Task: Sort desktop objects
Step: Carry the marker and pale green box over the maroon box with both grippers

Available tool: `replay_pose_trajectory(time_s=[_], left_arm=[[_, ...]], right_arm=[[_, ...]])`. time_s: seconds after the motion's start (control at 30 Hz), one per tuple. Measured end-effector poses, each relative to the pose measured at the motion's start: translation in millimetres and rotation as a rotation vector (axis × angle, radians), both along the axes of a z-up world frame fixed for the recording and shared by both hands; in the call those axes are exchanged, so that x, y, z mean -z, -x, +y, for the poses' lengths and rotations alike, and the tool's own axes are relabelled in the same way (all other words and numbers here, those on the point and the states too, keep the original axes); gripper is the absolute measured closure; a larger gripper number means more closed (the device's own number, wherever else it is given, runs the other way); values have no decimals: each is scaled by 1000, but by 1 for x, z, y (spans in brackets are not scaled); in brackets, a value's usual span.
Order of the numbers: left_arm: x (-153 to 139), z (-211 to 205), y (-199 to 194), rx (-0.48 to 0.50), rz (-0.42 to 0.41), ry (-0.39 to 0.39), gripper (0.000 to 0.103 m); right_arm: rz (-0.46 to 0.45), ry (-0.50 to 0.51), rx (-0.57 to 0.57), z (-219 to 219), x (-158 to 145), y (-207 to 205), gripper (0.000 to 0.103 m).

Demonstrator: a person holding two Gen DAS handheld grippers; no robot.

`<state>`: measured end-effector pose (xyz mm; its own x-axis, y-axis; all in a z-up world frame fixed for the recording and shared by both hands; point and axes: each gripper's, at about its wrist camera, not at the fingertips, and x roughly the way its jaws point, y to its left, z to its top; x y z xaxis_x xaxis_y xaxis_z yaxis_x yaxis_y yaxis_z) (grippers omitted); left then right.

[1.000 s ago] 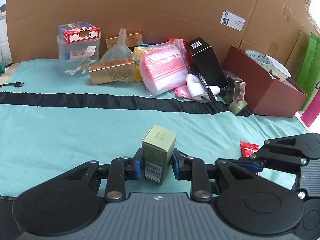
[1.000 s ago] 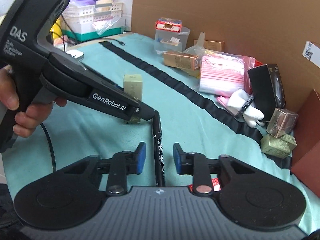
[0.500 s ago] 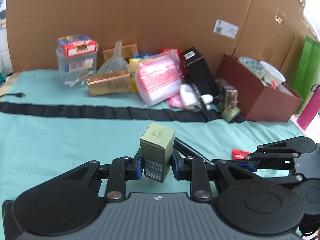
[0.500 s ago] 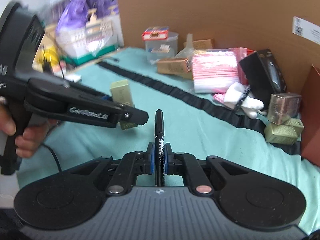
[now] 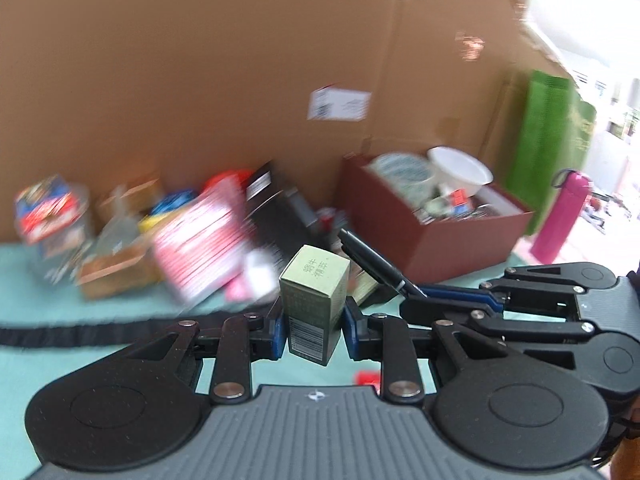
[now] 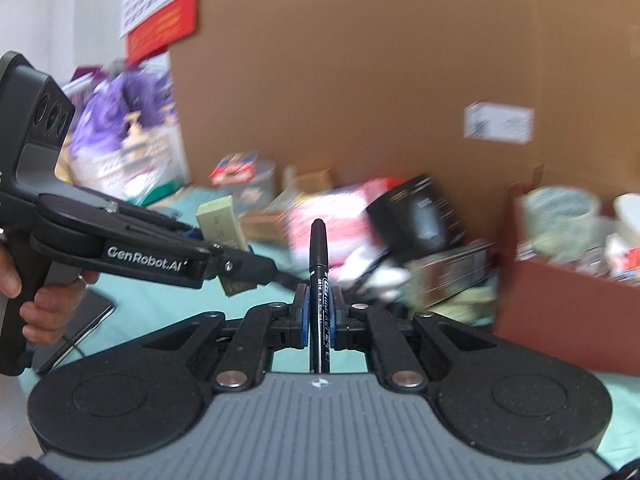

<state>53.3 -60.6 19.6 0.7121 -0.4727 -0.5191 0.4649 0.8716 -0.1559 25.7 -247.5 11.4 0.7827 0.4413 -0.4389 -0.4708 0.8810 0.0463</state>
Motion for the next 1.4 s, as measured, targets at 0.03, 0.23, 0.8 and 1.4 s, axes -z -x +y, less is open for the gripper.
replay_pose_trajectory(time_s=[0.03, 0.23, 0.8, 1.4], left_arm=[[-5, -9, -2, 22, -14, -1, 75], [-30, -62, -18, 149, -55, 37, 75], [-29, -204, -98, 274, 6, 27, 75], [-5, -250, -135, 291, 27, -62, 75]], right_arm=[[-17, -4, 23, -8, -5, 0, 96], [-98, -19, 169, -57, -25, -1, 96], [-211, 21, 488, -189, -28, -60, 96], [-26, -102, 867, -261, 13, -148, 96]])
